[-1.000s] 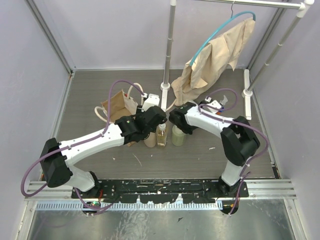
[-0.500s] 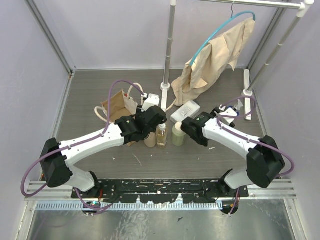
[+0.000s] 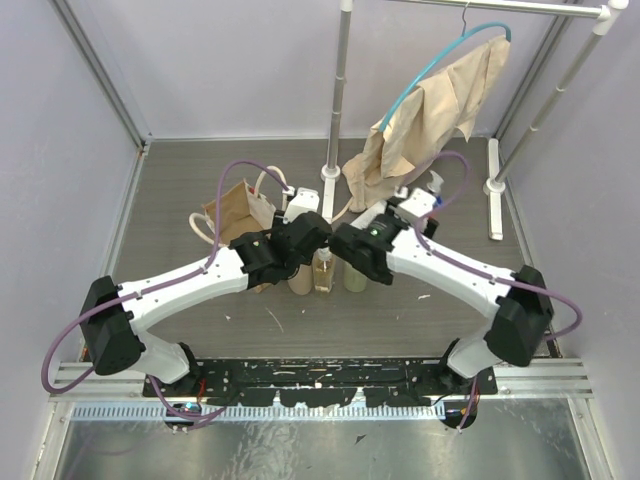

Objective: Take the personal care products out of the canvas bag

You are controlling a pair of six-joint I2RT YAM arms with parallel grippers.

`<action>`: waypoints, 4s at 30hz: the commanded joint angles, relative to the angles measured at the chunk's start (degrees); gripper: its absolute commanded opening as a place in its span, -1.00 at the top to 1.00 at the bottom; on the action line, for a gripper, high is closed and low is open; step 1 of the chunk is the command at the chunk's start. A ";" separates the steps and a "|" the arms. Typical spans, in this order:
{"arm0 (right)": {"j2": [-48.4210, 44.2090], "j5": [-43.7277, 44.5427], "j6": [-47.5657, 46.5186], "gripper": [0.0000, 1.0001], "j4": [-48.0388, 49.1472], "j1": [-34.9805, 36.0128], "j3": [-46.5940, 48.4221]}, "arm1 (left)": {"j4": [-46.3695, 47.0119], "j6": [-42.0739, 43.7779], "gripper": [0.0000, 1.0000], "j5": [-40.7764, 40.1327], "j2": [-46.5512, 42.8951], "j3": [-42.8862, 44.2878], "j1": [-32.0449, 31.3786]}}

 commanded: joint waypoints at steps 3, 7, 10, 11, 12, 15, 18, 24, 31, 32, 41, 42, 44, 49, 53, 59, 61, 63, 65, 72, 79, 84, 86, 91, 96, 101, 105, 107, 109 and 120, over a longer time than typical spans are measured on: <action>11.98 19.74 -17.77 0.99 0.47 -0.46 30.15 | 3.52 -0.57 0.07 -2.03 -3.28 0.44 -0.22; 19.99 19.72 -25.95 0.99 0.40 -1.55 49.25 | 3.11 -0.61 0.07 -2.53 -4.60 0.52 -0.34; 24.90 19.59 -31.42 0.99 0.39 -2.38 61.17 | 2.69 -0.69 0.07 -3.07 -5.51 0.40 -0.40; 26.28 19.65 -33.13 0.99 0.38 -2.73 64.49 | 2.63 -0.69 0.07 -3.16 -5.77 0.28 -0.46; 27.71 19.54 -34.37 0.99 0.36 -3.03 67.72 | 2.64 -0.69 0.07 -3.27 -6.08 0.20 -0.40; 29.23 19.40 -36.85 0.99 0.43 -3.64 74.49 | 2.25 -1.00 0.07 -3.47 -6.43 0.11 -0.44; 29.18 19.39 -38.20 0.99 0.44 -4.16 77.91 | 2.32 -1.22 0.06 -3.41 -6.60 -0.11 -0.47; 26.38 17.88 -37.11 0.99 0.42 -4.53 70.75 | 2.46 -1.82 0.07 -2.39 -5.82 -0.06 -0.50; 29.88 5.39 -54.55 0.99 13.10 -5.81 72.23 | 2.58 -2.19 0.07 -2.29 -5.33 -0.17 -0.51; 28.02 -3.22 -65.95 0.99 25.26 -7.89 68.19 | 2.63 -2.14 0.07 -2.37 -5.34 -0.18 -0.49; 14.57 -25.92 -93.64 0.99 64.37 -10.99 49.52 | 2.85 -1.74 0.03 -4.92 -8.45 -1.53 -0.49; 14.10 -26.66 -95.58 0.99 64.71 -11.43 49.54 | 2.89 -1.53 0.03 -5.03 -8.43 -1.28 -0.48; 10.25 -31.55 -96.21 0.99 66.02 -13.69 45.50 | 2.64 -1.36 0.03 -5.13 -8.35 -1.27 -0.48; -4.39 -47.23 -93.20 0.99 68.62 -22.94 29.60 | 2.57 -1.25 0.01 -5.13 -8.88 -1.81 -0.48; -16.08 -55.53 -95.72 0.99 69.12 -26.27 18.16 | 2.98 -0.23 -0.01 -5.32 -9.28 -1.85 -0.48; -27.39 -58.06 -96.32 0.98 70.80 -28.11 1.78 | 3.40 0.25 -0.02 -4.69 -9.28 -1.88 -0.48; -29.57 -58.74 -95.91 0.99 72.32 -28.55 -4.37 | 3.32 0.18 -0.02 -4.31 -9.19 -1.98 -0.52; -32.11 -59.13 -94.82 0.99 75.77 -29.28 -11.38 | 3.12 0.12 -0.02 -4.18 -9.29 -2.16 -0.48; -34.42 -59.86 -92.83 0.99 80.38 -30.80 -20.01 | 3.07 -0.08 -0.02 -4.18 -9.68 -2.48 -0.48; -32.09 -75.71 -88.32 0.99 92.79 -40.90 -33.69 | 3.06 0.20 -0.03 -4.01 -10.36 -3.08 -0.54; -27.39 -72.71 -88.71 0.99 102.18 -42.52 -39.74 | 4.30 0.60 -0.05 -4.05 -10.36 -3.87 -0.50; -23.69 -66.97 -90.83 0.99 113.06 -42.58 -44.98 | 4.94 0.16 -0.05 -2.69 -10.18 -3.71 -0.54; -22.96 -63.85 -91.43 0.99 118.55 -42.52 -47.86 | 5.13 -0.11 -0.05 -2.29 -9.64 -3.62 -0.49; -20.78 -56.64 -94.22 0.99 128.47 -42.58 -52.26 | 5.78 -0.30 -0.05 -1.58 -8.17 -3.12 -0.48; -18.09 -51.60 -93.28 0.99 134.69 -42.57 -54.28 | 5.89 -0.48 -0.05 -0.70 -6.70 -2.11 -0.48; -10.96 -50.38 -92.88 0.98 143.57 -42.52 -55.30 | 6.05 -0.65 -0.06 -0.33 -5.94 -1.91 -0.50; -6.24 -50.47 -93.41 0.97 151.04 -42.26 -55.27 | 6.02 -0.54 -0.06 -0.49 -5.62 -1.71 -0.50; -4.91 -51.59 -94.41 0.97 149.58 -42.26 -53.44 | 5.91 -0.52 -0.06 -0.86 -5.64 -1.68 -0.54; -4.33 -52.01 -94.00 0.95 148.93 -42.30 -52.45 | 5.79 -0.37 -0.06 -1.15 -5.84 -1.77 -0.48; -5.82 -57.00 -93.97 0.78 132.49 -42.26 -46.81 | 5.60 0.71 -0.11 -2.59 -6.53 -2.41 -0.54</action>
